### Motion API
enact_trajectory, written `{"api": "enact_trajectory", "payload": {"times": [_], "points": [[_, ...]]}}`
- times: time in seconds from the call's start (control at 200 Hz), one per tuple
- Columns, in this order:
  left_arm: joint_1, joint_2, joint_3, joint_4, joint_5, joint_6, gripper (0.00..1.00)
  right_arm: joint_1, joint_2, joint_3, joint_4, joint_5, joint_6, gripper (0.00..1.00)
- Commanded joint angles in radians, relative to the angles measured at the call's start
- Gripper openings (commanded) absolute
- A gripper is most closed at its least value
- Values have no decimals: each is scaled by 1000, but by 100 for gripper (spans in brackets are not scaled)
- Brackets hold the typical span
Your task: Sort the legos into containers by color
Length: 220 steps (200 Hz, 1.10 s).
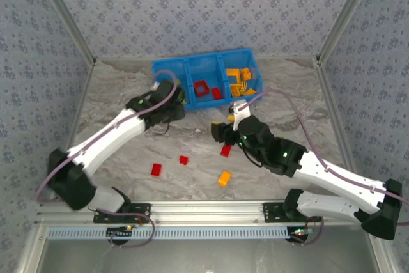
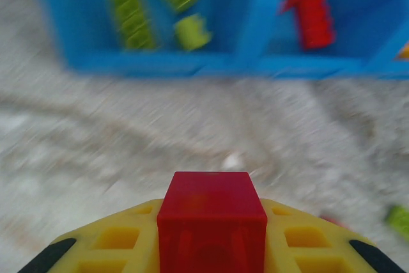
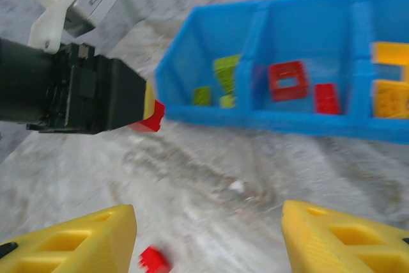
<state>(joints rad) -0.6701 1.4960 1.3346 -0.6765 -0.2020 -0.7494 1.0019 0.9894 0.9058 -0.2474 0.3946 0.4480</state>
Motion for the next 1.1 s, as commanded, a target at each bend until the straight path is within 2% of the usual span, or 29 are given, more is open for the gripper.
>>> {"api": "enact_trajectory", "payload": {"times": [0.0,0.25,0.445,0.65,0.864,1.094], "points": [[-2,191,193,53,38,96,27,-45,19,50,-69,131,-7,64],[24,655,740,-105,54,142,27,-98,57,99,-83,150,6,65],[42,883,990,-218,73,136,28,-105,51,96,-95,135,20,65],[41,923,988,-231,82,119,35,-112,51,80,-102,124,41,65],[26,881,981,-248,71,119,58,-137,49,78,-134,124,62,67],[12,775,977,-248,41,115,57,-175,24,80,-185,118,74,67]]}}
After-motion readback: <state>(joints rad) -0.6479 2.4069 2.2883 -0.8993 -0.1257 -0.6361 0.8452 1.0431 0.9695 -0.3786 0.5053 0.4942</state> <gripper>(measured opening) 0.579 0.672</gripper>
